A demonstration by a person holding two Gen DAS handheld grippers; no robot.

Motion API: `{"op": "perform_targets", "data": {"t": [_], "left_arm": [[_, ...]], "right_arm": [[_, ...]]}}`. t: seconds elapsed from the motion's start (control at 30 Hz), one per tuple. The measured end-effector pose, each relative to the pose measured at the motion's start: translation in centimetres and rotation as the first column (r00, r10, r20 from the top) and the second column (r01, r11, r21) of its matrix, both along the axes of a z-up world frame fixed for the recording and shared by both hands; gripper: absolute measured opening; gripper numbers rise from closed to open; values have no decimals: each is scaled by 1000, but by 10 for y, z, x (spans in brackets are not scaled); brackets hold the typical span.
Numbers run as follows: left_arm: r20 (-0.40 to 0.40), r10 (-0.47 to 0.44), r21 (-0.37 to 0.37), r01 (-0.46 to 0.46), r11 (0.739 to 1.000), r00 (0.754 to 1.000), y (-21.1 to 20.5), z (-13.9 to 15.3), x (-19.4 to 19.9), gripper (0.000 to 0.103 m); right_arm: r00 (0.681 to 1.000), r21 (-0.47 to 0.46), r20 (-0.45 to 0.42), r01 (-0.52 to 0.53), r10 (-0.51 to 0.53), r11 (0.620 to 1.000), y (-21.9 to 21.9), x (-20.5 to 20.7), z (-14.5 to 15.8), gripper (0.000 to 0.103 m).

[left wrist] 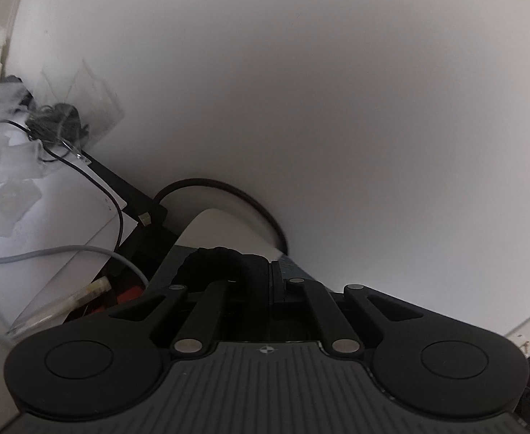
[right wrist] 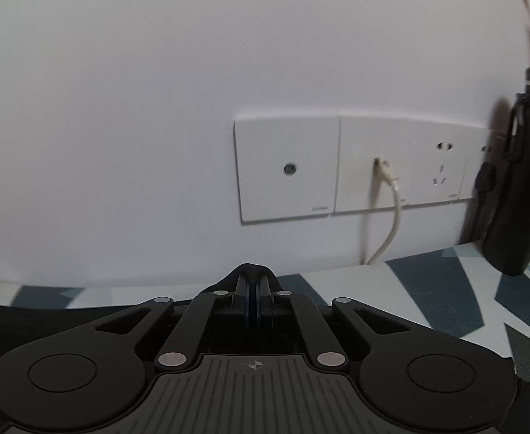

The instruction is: Fold clothes

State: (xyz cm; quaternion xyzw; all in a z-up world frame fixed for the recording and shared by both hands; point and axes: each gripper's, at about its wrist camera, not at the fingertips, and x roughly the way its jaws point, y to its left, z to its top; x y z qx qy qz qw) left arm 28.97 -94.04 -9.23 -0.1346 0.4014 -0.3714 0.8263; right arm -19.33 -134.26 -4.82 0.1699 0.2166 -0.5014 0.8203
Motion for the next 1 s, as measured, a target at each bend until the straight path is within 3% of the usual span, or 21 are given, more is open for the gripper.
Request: {"op": "perform_targets", "data": {"t": [0.23,0.3,0.33,0.37,0.43,0.47,0.5,0.6,0.73,0.87,1.0], "left_arm": [[-12,10,28,-9,1000,1000,-11,-22,14,3],[-22,5,43,-4,999,1000,-12,-27,13,4],[-31,-1,48,3,999,1000,-12,-29,13,10],[-34,-9,44,11,999,999,-11,-28,13,18],[-32,-30,22,30,999,999,-7,-24,10,65],[-28,-41,15,42,999,999,-6,-19,9,68],[-21,-55,13,55,998,998,-5,-12,6,67],[-3,-100,9,100,995,995,-3,13,-4,67],[25,-191,-4,191,982,981,-8,51,-35,67],[7,-319,12,319,948,948,-35,68,-83,68],[-36,-414,64,416,907,910,-75,56,-139,68]], "right_arm": [[997,22,-70,23,-22,999,-13,21,-29,3],[994,22,-93,50,-48,998,-13,25,-36,8],[993,18,-96,66,-64,998,-13,25,-37,19],[992,13,-98,82,-80,997,-13,25,-38,23],[990,5,-93,105,-104,994,-13,23,-39,46],[990,6,-88,108,-107,994,-11,21,-38,53],[991,6,-83,110,-109,994,-9,20,-37,62],[997,6,-25,70,-70,998,1,7,-24,65],[984,28,153,89,-92,996,17,-42,-13,69],[984,23,130,123,-125,992,12,-108,4,69],[982,16,102,156,-157,988,6,-174,21,69]]}}
